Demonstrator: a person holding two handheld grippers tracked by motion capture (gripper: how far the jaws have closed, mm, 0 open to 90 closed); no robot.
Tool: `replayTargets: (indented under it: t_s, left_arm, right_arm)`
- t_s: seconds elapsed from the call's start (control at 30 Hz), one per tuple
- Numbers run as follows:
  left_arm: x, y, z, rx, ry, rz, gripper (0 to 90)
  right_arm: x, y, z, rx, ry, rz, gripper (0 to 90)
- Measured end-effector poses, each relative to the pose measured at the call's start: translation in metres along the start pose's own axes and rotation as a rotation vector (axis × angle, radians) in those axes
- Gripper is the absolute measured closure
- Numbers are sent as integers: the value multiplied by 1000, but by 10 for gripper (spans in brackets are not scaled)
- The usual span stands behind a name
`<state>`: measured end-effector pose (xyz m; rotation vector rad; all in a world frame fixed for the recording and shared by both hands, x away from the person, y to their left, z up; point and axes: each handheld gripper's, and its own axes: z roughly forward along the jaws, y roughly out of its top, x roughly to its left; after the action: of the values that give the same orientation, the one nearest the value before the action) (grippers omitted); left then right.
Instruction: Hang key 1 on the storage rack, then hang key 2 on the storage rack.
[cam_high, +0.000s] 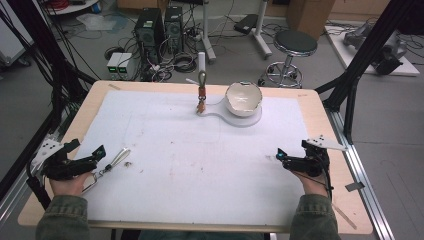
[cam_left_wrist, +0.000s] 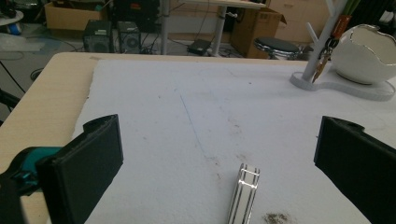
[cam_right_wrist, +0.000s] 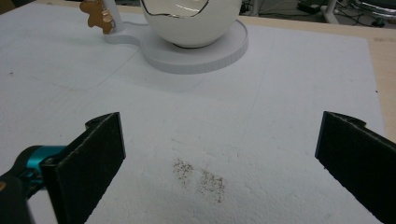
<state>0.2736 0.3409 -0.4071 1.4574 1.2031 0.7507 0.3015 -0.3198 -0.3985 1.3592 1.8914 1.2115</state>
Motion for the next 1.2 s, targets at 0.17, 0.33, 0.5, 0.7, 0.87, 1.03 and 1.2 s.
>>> replayTargets:
  t_s: [0.17,0.33,0.5,0.7,0.87,1.03,1.2]
  left_arm:
    - [0,0,0,4,0,1,17]
    - [0,0,1,6,-3,0,17]
    - [-1,-1,2,20,-8,5,17]
    - [-1,-1,3,30,-15,8,17]
    - [-3,2,9,69,-32,38,17]
    - [-5,6,15,106,-48,77,17]
    - [-6,13,26,165,-66,125,17]
  right_arm:
    - [0,-5,-1,-3,0,-5,5]
    - [0,-10,-4,-2,-7,-4,4]
    - [-2,-16,-4,12,-17,-1,4]
    - [-2,-20,-6,-7,-21,10,4]
    - [-3,-25,-6,-18,-14,25,4]
    - [0,-27,-4,-22,-5,13,4]
    - [2,-25,-6,-35,-3,-3,4]
